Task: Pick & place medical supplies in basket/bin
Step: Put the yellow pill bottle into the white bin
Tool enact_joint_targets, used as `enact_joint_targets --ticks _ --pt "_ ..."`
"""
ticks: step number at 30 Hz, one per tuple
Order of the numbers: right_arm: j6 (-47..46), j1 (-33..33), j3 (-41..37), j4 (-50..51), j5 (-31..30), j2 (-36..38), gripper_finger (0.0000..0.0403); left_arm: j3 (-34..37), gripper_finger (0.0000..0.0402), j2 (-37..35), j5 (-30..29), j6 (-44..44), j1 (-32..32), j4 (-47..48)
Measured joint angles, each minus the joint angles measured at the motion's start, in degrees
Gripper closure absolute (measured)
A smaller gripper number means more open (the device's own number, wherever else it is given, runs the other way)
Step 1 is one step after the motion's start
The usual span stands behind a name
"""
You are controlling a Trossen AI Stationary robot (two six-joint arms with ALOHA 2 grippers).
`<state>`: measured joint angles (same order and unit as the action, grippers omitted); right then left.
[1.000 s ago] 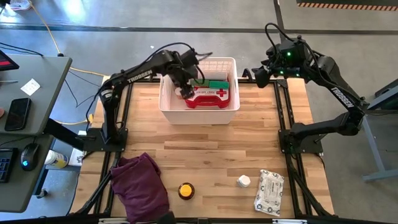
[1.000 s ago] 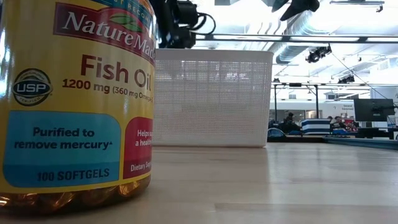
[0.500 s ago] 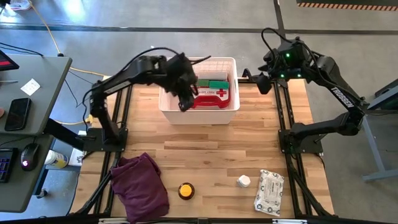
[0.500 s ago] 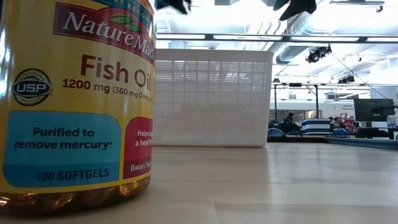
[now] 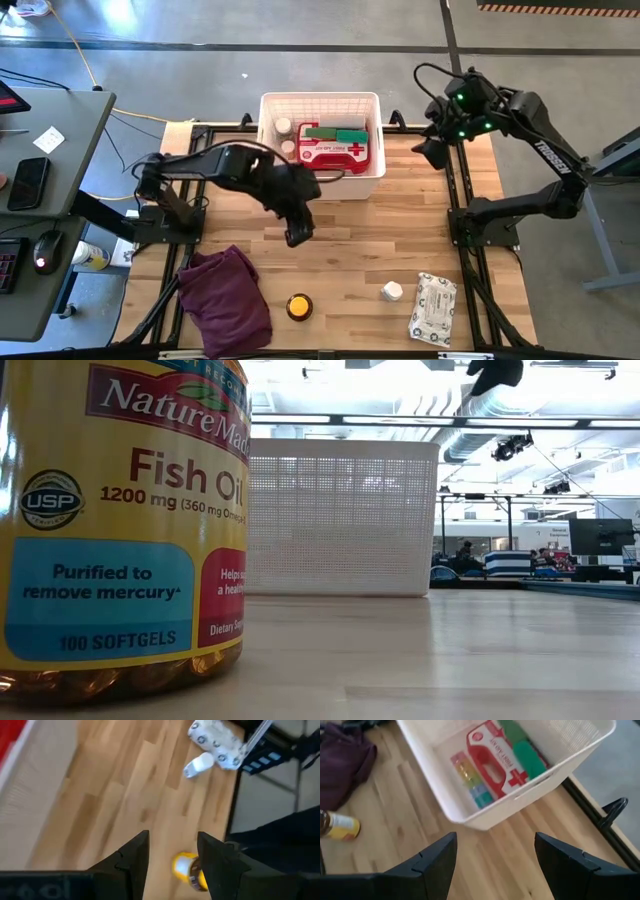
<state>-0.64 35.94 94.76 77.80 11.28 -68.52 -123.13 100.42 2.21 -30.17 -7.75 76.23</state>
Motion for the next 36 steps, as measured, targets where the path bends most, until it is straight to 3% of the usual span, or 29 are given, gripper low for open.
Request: enact_joint_targets --ticks 8,13,25,36 --pt "-2.02 0.0 0.0 2.06 0.43 5.37 0.0147 0.21 0.0202 0.71 -6.2 -13.75 -5.24 7.24" --pt "-6.61 0.01 0.0 2.1 -2.18 9.11 0.0147 0.27 0.0188 2.97 -1.17 -14.62 -7.34 10.43" --pt "-14.64 0.0 0.0 3.08 -6.18 12.67 0.0147 0.29 0.0009 8.98 4.84 -14.08 -14.11 6.92" --pt "-14.8 0.0 -0.02 8.05 -9.11 12.64 0.0147 0.29 0.0054 14.29 -1.53 -17.08 -22.12 1.81"
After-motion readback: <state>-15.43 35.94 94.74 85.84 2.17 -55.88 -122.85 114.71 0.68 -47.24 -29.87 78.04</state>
